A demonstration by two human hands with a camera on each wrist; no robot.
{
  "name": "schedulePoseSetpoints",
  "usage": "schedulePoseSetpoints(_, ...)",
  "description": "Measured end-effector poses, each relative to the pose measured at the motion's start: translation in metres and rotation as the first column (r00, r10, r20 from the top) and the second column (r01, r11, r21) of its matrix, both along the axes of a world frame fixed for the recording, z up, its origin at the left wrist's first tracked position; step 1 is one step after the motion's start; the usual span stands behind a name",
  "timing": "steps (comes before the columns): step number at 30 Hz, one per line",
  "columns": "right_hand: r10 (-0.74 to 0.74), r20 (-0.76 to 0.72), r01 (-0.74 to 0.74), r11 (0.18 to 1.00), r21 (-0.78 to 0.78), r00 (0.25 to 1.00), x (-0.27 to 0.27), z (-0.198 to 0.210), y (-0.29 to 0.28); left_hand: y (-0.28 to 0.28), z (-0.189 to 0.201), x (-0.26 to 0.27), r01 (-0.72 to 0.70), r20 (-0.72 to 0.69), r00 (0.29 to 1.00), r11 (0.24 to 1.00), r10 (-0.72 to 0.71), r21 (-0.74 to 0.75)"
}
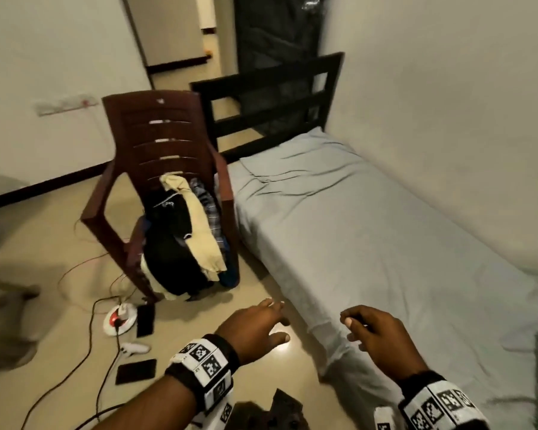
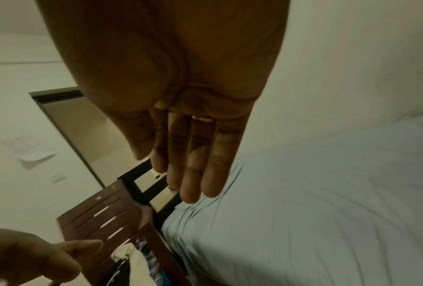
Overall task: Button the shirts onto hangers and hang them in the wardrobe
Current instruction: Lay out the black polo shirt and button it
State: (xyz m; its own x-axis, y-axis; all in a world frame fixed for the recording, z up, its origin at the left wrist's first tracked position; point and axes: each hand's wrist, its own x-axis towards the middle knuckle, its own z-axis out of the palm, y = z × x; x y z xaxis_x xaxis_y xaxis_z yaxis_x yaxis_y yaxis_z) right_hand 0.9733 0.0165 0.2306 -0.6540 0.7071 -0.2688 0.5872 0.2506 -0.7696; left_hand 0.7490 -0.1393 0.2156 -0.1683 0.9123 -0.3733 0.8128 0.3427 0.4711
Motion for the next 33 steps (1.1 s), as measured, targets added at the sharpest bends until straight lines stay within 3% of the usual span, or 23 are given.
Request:
schedulePoseSetpoints(5,0.246,0.061,-0.244,0.969,-0.033,0.967,-0.094,-0.005,0.047,-0.009,-0.007,-0.055,-0.326,0.02,0.945,0.945,0.326,-0.011)
schedulePoseSetpoints(10,0.464,0.137,-0.464,0.885,-0.038,0.875,-0.217,-0.022,0.076,-0.007,-0.027,-0.123,-0.533,0.06,0.843,0.845,0.534,-0.035)
schedulePoseSetpoints(19,0.584,0.24,-0.558,0.812,-0.173,0.776,-0.444,-0.07,0.09,0.012,-0.077,-0.305,-0.7,0.21,0.672,0.701,0.71,-0.134)
schedulePoseSetpoints(22,0.649,0.311,-0.624,0.758,-0.191,0.694,-0.517,-0.099,0.093,0.017,-0.096,-0.367,-0.732,0.228,0.623,0.661,0.748,-0.167)
schedulePoseSetpoints(25,0.661,0.347,-0.627,0.747,-0.221,0.665,-0.583,-0.129,0.096,0.017,-0.111,-0.414,-0.789,0.28,0.537,0.591,0.796,-0.169)
schedulePoseSetpoints(29,0.509,0.367,-0.393,0.851,-0.348,0.779,-0.665,-0.179,0.095,0.009,-0.129,-0.455,-0.838,0.318,0.445,0.514,0.837,-0.182)
schedulePoseSetpoints(33,0.457,0.439,-0.294,0.872,-0.391,0.773,-0.735,-0.24,0.101,-0.009,-0.138,-0.468,-0.857,0.329,0.399,0.475,0.856,-0.198)
